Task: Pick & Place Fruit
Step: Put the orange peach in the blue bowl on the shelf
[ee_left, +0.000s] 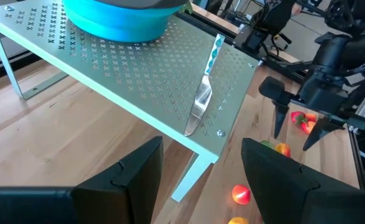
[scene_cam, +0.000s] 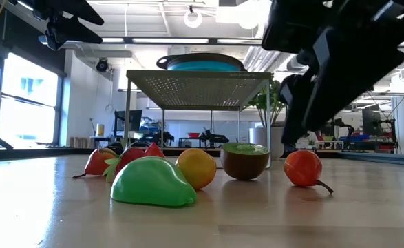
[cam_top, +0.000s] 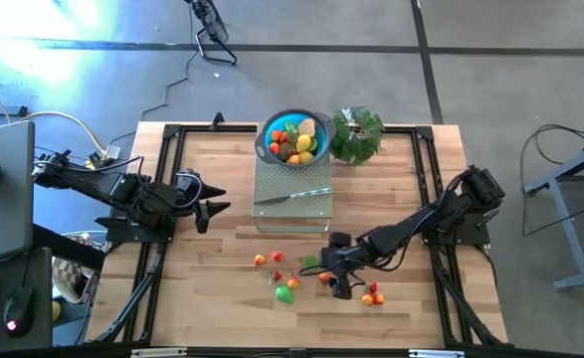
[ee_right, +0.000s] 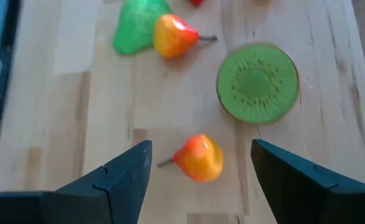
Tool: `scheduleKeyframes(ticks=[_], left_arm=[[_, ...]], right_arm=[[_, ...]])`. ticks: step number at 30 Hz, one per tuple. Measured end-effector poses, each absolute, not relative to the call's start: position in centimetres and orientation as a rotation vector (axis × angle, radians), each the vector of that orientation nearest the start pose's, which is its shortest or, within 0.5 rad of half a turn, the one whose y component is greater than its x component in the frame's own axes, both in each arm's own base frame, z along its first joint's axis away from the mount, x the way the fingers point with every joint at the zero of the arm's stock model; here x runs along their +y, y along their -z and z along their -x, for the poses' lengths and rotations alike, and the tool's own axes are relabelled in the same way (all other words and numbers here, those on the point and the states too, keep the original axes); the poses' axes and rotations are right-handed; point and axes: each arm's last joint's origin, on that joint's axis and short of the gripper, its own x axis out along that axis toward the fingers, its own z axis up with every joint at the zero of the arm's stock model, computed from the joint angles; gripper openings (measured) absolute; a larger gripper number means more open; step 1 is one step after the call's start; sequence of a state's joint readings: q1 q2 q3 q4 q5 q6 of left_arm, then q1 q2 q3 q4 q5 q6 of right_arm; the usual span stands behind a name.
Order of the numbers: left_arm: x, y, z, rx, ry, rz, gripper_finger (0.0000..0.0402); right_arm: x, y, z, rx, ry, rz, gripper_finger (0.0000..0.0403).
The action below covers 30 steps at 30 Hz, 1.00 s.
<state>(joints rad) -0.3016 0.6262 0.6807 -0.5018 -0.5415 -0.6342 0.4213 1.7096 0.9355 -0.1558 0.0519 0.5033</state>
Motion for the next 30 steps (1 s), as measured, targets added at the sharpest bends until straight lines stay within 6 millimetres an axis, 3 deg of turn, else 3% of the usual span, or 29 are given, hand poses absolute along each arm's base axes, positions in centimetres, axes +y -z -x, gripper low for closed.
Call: scheduleKeyframes(ticks=[11,19,30], left_arm=[[-2.5,-29.1,-12.9,0.316,-0.355,0.442,0.0214],[-2.5,-29.1,-12.9,0.318,-0.357,0.441,0.0214],[-2.5,-29.1,-12.9,0.319,-0.358,0.440,0.0214]], right_arm=[[13.4,-15.3,-30.0,0.937,-0.124,-0.243,0.0268],[14.5,-12.3,-30.9,0.948,-0.160,-0.246,0.0268],[14.7,-11.9,-30.7,0.977,-0.166,-0.212,0.0268]])
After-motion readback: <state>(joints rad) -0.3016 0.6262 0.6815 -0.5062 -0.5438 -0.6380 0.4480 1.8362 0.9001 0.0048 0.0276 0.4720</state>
